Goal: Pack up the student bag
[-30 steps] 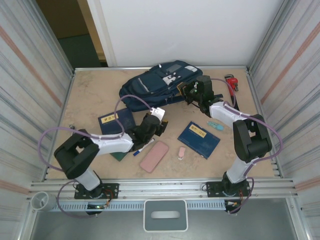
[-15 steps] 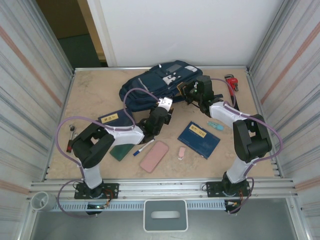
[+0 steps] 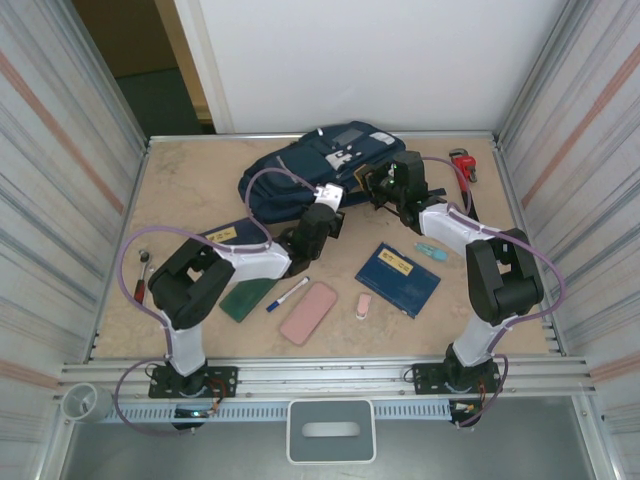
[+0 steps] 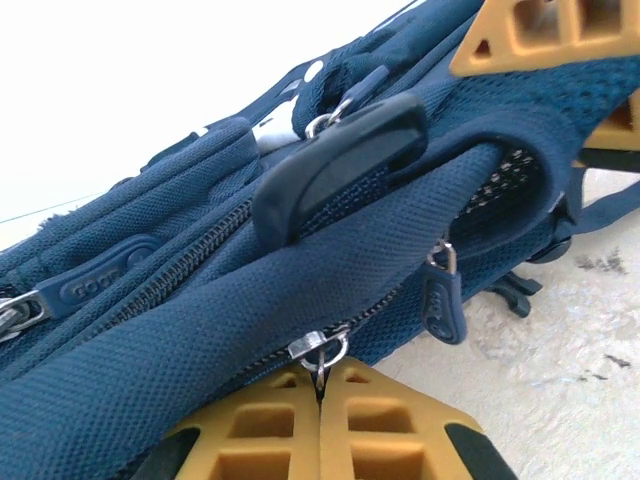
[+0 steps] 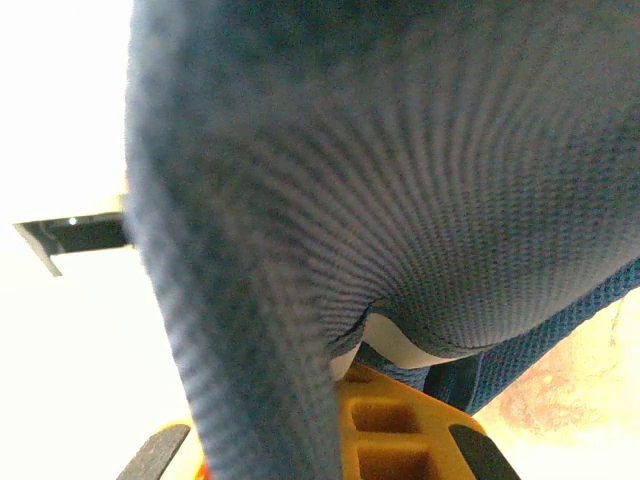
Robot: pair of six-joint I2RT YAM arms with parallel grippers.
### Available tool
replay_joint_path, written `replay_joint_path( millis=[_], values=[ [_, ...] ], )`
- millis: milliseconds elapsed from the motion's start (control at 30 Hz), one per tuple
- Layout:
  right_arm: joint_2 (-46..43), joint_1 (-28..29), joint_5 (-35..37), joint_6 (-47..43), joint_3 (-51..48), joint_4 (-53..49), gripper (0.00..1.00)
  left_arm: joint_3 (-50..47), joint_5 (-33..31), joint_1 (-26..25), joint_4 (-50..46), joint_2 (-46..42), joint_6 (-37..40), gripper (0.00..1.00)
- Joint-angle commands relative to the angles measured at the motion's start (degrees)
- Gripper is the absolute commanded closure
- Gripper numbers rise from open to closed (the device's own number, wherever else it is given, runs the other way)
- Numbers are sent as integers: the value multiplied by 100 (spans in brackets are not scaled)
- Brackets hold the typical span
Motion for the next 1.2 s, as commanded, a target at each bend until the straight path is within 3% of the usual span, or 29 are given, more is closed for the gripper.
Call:
replay_joint_path(
  millis=[0, 400, 633, 800, 1000, 1167],
  values=[
    [-230, -186, -314, -234, -55, 300, 100, -456, 94, 195, 271, -408, -70, 100],
    [-232, -1044, -1005, -1072, -258, -334, 100, -1596, 649, 824, -99, -1488, 86, 100],
    [136, -1385, -1559, -2005, 301, -1146, 99, -2069, 1944, 1530, -600, -2123, -164, 100],
    [520, -1441, -1561, -2264, 539, -1333, 95, -1593, 2830, 1537, -1261, -1875, -45, 100],
    [718, -1382, -1799, -1782, 586, -852, 96, -1394, 2829, 1079, -1381, -1704, -11, 100],
    [607, -1310, -1847, -1722, 690, -837, 96, -1330, 3304, 967, -1416, -1471, 268, 73]
  ],
)
